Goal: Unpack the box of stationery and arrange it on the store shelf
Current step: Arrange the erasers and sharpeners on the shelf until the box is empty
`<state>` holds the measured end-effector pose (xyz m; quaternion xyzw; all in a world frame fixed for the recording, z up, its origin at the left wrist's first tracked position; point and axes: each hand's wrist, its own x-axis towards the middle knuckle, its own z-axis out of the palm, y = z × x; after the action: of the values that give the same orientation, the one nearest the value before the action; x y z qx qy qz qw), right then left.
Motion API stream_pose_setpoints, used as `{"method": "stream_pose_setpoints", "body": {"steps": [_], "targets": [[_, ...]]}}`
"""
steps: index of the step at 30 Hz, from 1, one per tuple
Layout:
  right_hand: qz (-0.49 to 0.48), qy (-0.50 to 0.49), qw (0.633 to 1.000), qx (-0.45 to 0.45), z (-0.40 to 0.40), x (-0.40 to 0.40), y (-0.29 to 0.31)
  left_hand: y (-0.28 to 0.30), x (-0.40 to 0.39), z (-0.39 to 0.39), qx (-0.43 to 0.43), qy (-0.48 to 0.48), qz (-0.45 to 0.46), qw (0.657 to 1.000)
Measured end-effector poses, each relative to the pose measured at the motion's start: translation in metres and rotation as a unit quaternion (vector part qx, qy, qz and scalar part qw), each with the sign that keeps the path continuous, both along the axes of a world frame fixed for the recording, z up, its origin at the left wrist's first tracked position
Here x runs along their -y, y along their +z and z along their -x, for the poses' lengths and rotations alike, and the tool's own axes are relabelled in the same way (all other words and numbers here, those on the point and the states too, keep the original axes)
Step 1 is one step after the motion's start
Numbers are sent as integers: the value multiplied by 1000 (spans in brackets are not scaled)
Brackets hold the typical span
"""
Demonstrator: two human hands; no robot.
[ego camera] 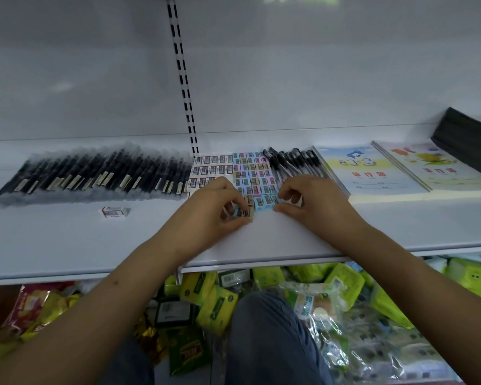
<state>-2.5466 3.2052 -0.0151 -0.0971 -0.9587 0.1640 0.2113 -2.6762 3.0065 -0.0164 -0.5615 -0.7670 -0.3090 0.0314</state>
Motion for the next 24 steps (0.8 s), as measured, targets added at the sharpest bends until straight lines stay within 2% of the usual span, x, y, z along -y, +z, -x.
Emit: {"method": "stream_pose_setpoints", "body": {"steps": [12, 15, 24], "targets": [[-35, 16, 999, -31, 6, 5, -6, -8, 2, 1, -7, 30, -52, 998], [-67, 35, 997, -25, 10, 9, -6, -11, 5, 3, 2, 31, -33, 999], [-51, 50, 997, -27, 19, 6, -8, -14, 2, 2, -5, 38, -33, 999]]}}
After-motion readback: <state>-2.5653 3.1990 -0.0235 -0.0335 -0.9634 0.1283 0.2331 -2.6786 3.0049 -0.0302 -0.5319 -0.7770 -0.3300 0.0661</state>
